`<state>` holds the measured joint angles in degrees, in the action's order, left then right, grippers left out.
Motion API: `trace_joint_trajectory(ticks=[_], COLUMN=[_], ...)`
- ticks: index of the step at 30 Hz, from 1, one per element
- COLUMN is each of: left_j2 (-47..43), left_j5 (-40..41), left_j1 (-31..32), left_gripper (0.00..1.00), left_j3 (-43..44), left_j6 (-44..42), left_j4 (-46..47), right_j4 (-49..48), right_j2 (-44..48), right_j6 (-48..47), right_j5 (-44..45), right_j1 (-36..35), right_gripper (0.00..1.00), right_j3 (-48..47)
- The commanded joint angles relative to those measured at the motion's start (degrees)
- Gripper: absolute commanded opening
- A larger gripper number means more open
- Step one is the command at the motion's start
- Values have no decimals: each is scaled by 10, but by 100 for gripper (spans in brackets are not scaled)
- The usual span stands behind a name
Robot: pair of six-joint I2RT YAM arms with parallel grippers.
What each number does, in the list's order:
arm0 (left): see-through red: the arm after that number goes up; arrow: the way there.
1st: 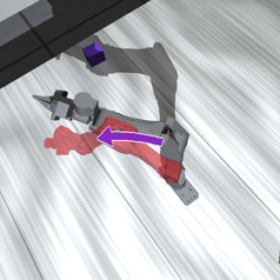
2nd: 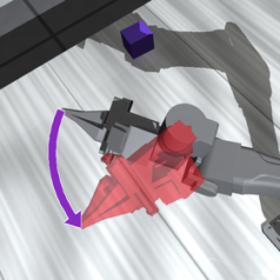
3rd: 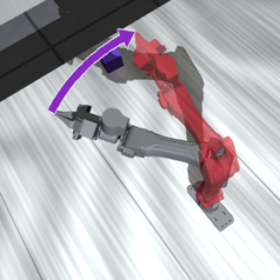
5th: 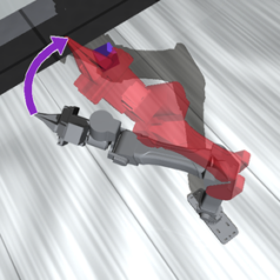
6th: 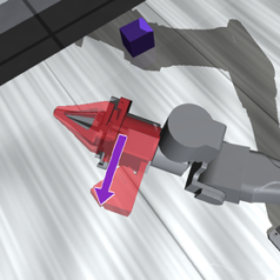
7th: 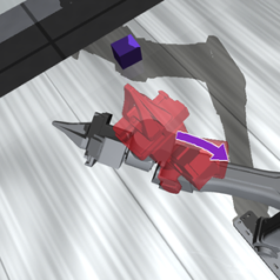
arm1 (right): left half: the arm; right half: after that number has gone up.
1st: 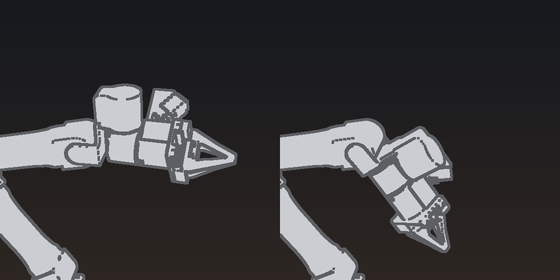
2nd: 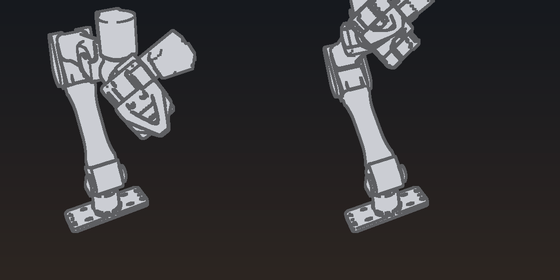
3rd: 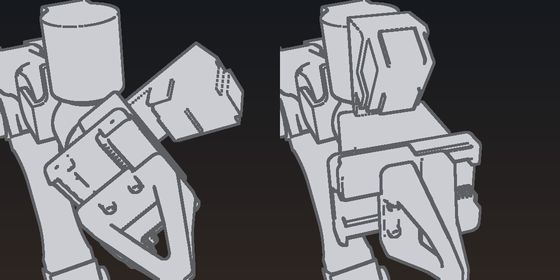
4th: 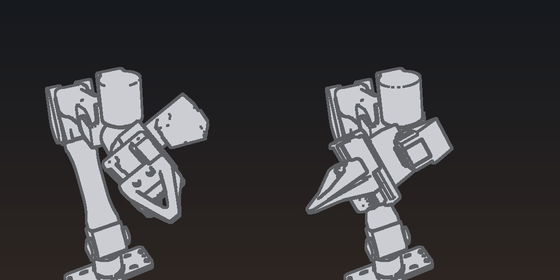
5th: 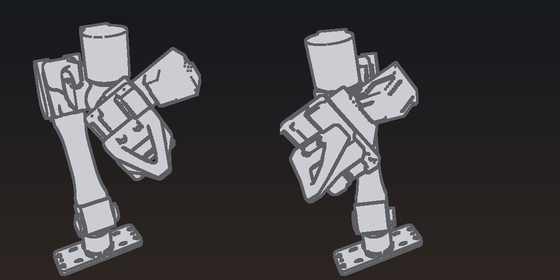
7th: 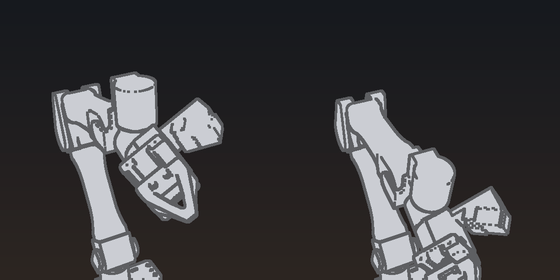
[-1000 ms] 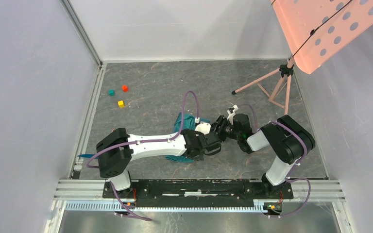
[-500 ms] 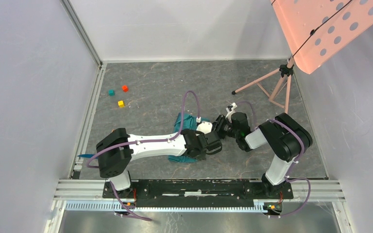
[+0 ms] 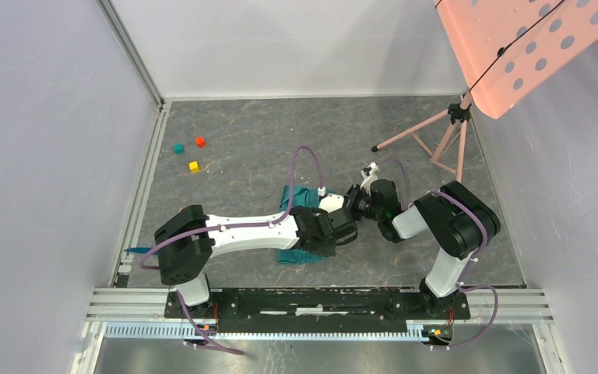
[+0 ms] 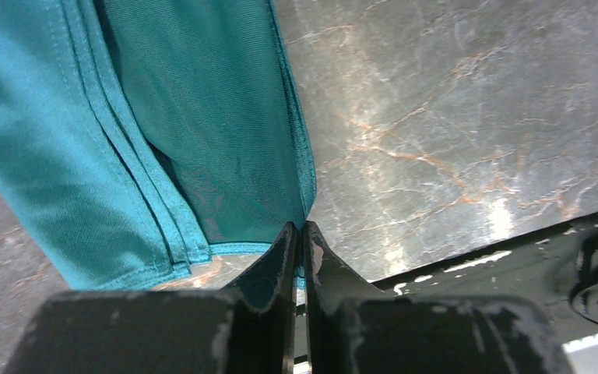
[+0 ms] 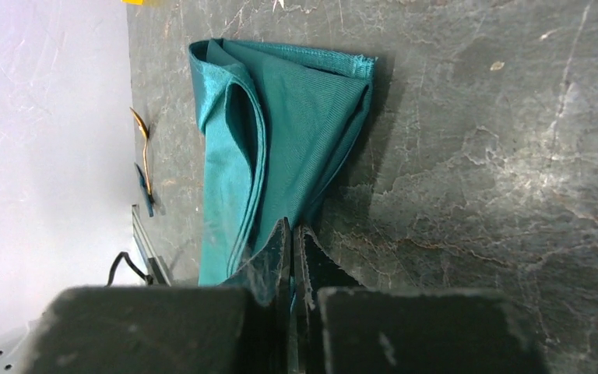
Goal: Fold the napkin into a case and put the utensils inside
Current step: Pass from the left arm to the right, then fold the 2/3-rectangle-folded napkin at the center of the board.
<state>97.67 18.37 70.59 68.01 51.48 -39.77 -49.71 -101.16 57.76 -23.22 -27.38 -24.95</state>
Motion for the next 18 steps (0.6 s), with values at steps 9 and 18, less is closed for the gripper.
trace_joint_trajectory(ticks=[9,18], left_j2=[-134,-203], left_j5=[-120,-277], left_j1=[-76,-371], left_gripper=[62,52], left_j3=[-108,-229], left_j6=[-21,-32], left_j4=[129,293], right_j4=[74,237], right_j2=[17,44], right_j6=[-188,-294], right_j5=[18,86], right_j1=[8,5], right_gripper=[0,0], right_j3=[-67,-136])
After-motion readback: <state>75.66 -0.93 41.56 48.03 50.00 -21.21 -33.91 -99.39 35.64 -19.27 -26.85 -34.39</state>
